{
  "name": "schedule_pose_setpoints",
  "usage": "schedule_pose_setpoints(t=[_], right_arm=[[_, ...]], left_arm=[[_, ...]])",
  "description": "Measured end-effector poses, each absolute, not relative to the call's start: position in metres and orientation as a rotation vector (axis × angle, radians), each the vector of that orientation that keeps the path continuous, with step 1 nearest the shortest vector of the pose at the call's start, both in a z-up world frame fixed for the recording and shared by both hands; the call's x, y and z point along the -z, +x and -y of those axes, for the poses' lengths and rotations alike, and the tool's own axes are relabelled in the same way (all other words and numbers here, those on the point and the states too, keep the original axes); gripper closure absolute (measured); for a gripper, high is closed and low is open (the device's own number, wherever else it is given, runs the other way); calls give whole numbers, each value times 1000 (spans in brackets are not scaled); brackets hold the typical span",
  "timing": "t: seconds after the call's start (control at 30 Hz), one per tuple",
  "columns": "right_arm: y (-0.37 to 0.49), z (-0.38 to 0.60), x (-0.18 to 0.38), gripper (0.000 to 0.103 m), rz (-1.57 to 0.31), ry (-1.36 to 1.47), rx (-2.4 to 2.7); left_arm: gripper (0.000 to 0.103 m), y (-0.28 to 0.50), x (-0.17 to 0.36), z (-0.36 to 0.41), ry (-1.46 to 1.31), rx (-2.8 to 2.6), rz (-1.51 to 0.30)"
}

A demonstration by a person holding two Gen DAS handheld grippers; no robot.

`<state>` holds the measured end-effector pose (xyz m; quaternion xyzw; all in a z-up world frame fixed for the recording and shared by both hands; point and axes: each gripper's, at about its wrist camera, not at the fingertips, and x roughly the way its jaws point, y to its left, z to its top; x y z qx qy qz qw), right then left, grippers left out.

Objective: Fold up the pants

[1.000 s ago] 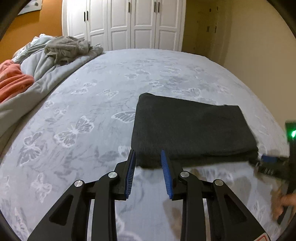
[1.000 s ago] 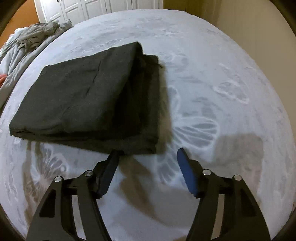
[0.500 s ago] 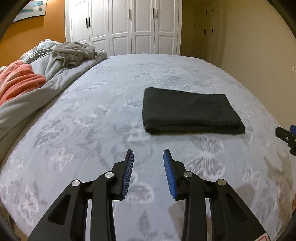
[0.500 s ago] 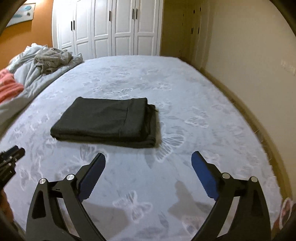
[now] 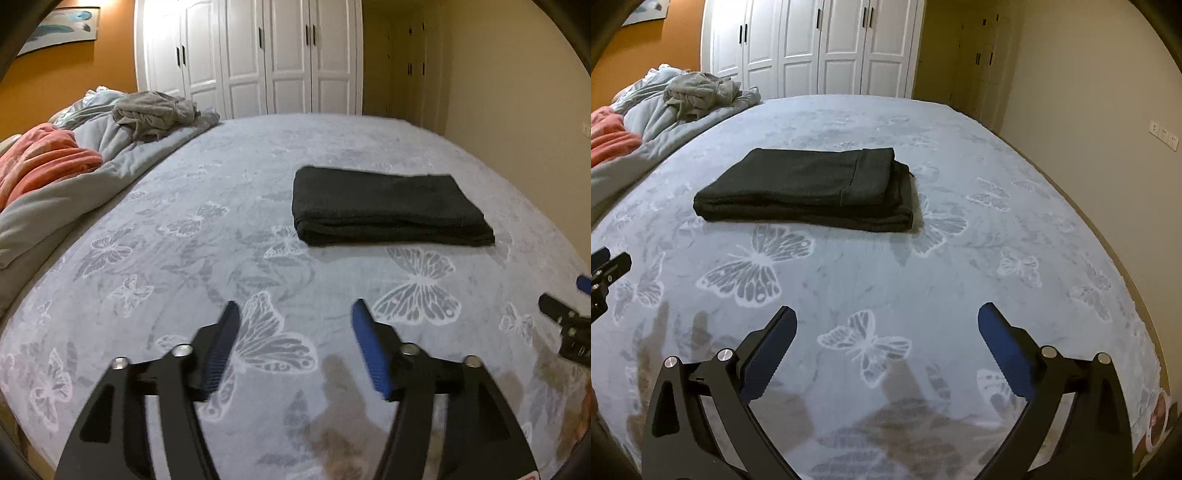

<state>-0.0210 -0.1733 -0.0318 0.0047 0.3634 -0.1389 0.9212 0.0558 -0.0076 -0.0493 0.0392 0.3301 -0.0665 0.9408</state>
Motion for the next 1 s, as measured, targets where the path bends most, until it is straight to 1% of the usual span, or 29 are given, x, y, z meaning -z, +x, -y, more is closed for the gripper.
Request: schedule_pose_setpoints(t=[0.03, 0.07, 0.13, 0.2, 0.3, 0.4, 0.77, 1.0], right_arm=[[-23, 172, 34, 6, -728, 26, 277], [-25, 170, 36, 5, -706, 49, 266], [-28, 170, 41, 5, -666, 81, 243], [-25, 171, 51, 5, -666, 83, 249], [-20, 177, 67, 5, -686, 77, 294], [-14, 183, 77, 5, -724, 112, 310], [-24, 158, 69, 5, -626, -17, 338], [-24, 163, 69, 5, -634, 13, 322]], left_arm=[[29, 55, 50, 8, 72, 133, -659], [27, 54, 52, 9, 57, 143, -635], [24, 53, 57, 15, 51, 157, -604], [23, 54, 64, 22, 68, 162, -590], [23, 54, 75, 33, 92, 160, -583], [23, 60, 83, 42, 131, 166, -625], [23, 70, 92, 21, 39, 93, -688], [23, 63, 89, 27, 77, 98, -649]])
